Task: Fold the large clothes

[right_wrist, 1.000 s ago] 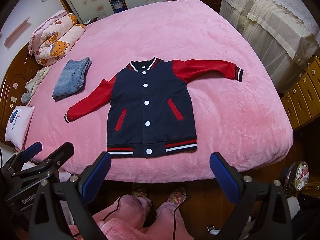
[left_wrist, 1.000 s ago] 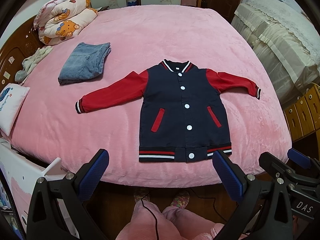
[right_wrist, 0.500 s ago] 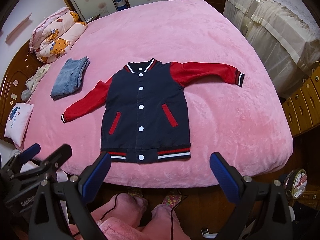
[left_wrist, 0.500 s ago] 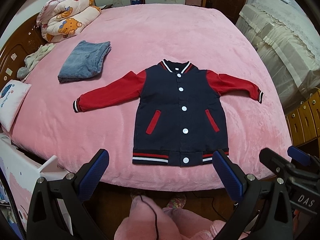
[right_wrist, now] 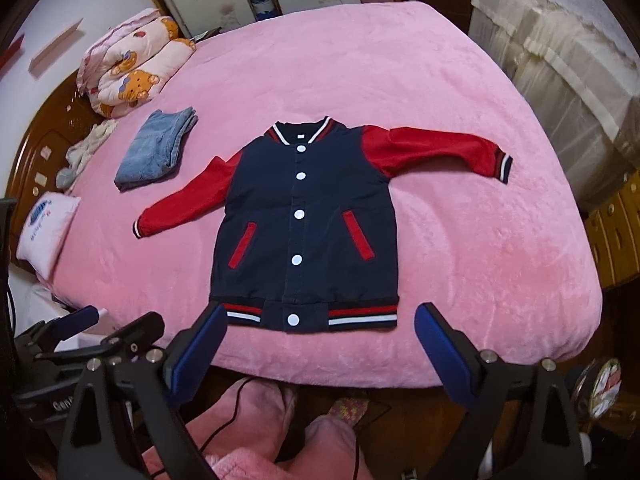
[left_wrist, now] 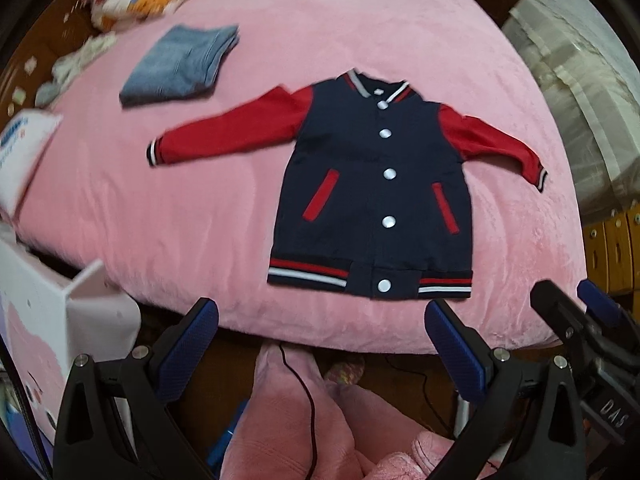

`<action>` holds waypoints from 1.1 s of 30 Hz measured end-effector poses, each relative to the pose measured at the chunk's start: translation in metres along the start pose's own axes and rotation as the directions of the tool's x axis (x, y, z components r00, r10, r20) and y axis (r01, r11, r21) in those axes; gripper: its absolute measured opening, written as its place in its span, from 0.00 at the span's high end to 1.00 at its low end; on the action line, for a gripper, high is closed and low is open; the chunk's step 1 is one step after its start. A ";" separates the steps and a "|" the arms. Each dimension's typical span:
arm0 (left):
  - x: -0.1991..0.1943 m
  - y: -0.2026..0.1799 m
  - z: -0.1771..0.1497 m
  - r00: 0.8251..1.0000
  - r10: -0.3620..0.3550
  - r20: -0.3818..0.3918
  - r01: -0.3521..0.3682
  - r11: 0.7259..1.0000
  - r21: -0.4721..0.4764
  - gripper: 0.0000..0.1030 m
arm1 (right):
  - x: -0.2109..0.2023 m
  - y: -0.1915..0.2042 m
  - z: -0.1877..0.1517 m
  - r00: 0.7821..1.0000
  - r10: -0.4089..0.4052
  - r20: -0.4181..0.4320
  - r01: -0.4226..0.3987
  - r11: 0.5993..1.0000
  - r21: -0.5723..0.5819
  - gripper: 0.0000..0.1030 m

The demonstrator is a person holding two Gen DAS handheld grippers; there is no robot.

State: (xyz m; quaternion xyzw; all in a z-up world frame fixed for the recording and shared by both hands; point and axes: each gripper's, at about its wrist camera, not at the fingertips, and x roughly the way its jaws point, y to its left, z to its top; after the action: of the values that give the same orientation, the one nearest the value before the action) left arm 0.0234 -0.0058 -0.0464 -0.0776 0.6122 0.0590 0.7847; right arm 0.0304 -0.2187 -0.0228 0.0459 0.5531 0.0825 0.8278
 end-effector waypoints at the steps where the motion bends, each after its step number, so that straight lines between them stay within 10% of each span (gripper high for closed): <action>1: 0.008 0.008 0.002 1.000 -0.004 -0.015 0.004 1.000 -0.020 0.01 | 0.005 0.004 0.000 1.000 -0.003 -0.005 0.003 1.000 -0.013 0.08; 20: 0.158 0.198 0.090 0.973 -0.131 -0.192 0.045 0.917 -0.397 0.01 | 0.122 0.123 0.020 0.969 -0.007 -0.248 -0.032 0.988 -0.152 0.08; 33: 0.255 0.303 0.172 0.972 -0.222 -0.080 0.123 0.765 -0.632 0.11 | 0.189 0.168 0.050 0.934 -0.112 -0.339 0.057 0.984 -0.168 0.08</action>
State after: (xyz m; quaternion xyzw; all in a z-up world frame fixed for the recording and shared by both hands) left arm 0.1923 0.3243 -0.2682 -0.3924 0.6056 0.1790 0.6687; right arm 0.1334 -0.0178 -0.1472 -0.0580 0.6835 0.0964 0.7212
